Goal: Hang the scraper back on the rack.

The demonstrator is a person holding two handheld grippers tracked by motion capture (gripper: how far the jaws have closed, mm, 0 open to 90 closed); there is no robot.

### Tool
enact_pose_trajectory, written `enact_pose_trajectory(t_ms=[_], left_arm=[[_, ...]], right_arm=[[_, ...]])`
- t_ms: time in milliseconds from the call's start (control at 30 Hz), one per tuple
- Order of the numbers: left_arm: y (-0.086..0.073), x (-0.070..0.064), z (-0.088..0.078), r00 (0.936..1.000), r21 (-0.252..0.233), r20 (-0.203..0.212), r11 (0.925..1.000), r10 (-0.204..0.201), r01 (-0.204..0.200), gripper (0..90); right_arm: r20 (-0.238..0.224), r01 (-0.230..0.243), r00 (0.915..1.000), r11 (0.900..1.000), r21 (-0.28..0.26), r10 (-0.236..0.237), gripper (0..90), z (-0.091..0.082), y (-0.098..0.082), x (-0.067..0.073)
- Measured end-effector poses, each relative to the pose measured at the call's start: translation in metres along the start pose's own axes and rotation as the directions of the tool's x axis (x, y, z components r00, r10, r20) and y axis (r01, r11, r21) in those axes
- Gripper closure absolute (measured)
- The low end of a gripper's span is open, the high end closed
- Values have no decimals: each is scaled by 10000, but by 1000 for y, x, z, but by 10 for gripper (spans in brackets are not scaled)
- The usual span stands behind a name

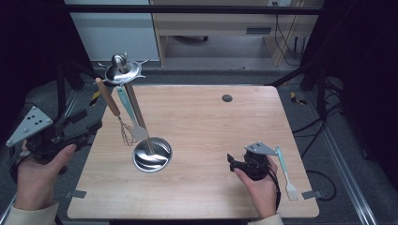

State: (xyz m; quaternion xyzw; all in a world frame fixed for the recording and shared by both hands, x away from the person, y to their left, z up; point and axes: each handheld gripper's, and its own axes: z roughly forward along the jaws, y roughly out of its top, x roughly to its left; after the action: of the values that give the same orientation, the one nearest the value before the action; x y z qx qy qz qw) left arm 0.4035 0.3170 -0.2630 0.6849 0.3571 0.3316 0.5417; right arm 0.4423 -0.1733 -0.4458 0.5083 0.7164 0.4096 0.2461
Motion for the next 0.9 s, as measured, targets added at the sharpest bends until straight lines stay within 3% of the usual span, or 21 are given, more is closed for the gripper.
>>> enact_pose_trajectory(t_ms=[200, 367, 600, 900], left_arm=[[19, -10, -1, 9997, -793, 236, 9968, -107, 126, 665], [33, -12, -1, 9995, -1108, 282, 9937, -165, 195, 813], [45, -10, 8, 9992, -1266, 154, 9912, -359, 376, 895], [52, -10, 14, 9992, -1469, -121, 9885, -380, 358, 899]], right_arm=[[50, 112, 9999, 9999, 130, -112, 227, 2, 0, 1], [68, 92, 9999, 9999, 118, -93, 237, 1, 0, 1], [82, 76, 9999, 9999, 100, -77, 245, 0, 0, -1], [90, 2, 10000, 10000, 34, -3, 249, -1, 0, -3]])
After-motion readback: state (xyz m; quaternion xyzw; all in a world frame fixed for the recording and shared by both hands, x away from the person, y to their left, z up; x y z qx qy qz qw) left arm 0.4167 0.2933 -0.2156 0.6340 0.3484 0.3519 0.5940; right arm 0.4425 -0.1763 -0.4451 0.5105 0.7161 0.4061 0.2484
